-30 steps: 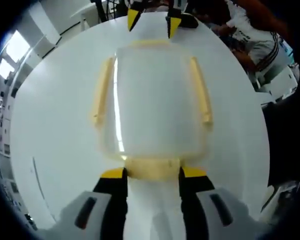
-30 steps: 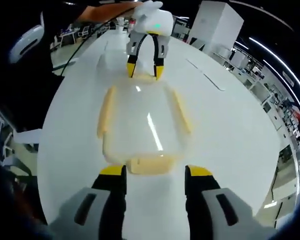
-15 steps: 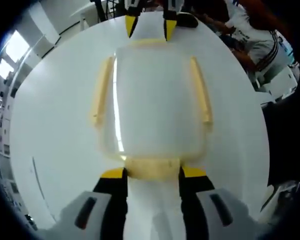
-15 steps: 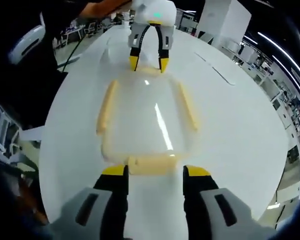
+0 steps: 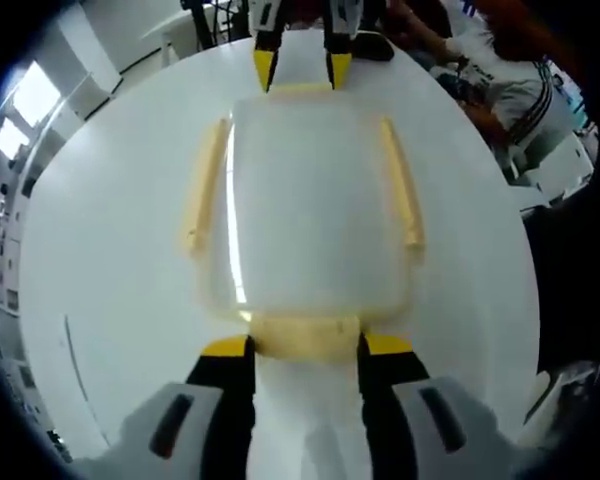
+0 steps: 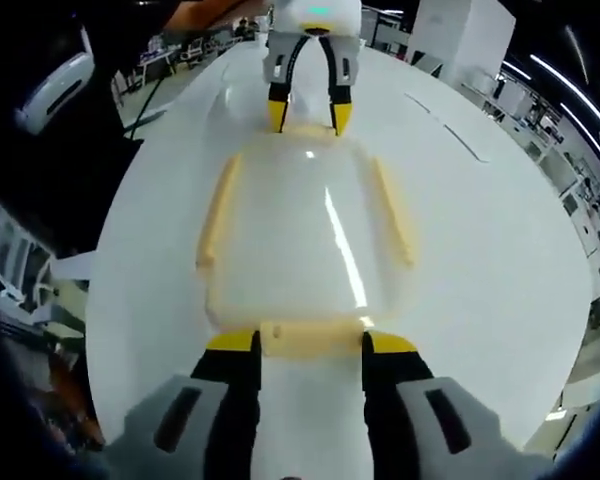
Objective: Snap each plastic latch of the storage box into its locked position after aligning the lid with the box until every specified latch is closed and the lid sits flush.
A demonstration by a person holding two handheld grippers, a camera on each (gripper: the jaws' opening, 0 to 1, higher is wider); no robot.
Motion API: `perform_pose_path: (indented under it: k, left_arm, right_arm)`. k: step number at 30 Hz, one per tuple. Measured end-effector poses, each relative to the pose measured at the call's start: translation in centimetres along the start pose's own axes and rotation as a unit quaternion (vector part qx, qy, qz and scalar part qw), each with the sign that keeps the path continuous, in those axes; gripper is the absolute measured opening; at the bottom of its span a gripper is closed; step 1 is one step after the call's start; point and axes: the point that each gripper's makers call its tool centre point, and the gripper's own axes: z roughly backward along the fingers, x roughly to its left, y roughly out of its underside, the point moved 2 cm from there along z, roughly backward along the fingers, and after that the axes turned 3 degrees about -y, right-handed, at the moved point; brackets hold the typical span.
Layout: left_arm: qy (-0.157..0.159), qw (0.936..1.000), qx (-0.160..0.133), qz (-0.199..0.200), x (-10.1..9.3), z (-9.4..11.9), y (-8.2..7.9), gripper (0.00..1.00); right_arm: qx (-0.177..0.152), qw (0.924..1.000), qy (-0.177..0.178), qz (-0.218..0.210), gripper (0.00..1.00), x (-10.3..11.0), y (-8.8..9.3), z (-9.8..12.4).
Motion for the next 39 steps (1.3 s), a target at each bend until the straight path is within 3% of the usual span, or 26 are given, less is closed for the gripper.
perform_pose_path:
  k: [13, 22, 30, 39]
  left_arm:
    - [0.000, 1.0000, 0.000, 0.005, 0.2, -0.1, -0.1, 0.40]
    - [0.000, 1.0000, -0.003, 0.006, 0.4, -0.2, 0.1, 0.41]
    - [0.003, 0.9994, -0.033, 0.004, 0.7, -0.5, 0.3, 0.41]
    - [0.004, 0.9994, -0.034, 0.005, 1.0, -0.4, 0.2, 0.41]
  right_arm:
    - [0.000, 0.9998, -0.020, 0.003, 0.38, -2.0, 0.8, 0.3]
    - [-0.006, 0.9997, -0.025, 0.000, 0.38, -2.3, 0.2, -0.2]
    - [0.009, 0.9994, -0.034, -0.007, 0.38, -1.7, -0.1, -0.4]
    - [0.020, 0.9992, -0.032, -0.011, 0.38, -1.6, 0.2, -0.3]
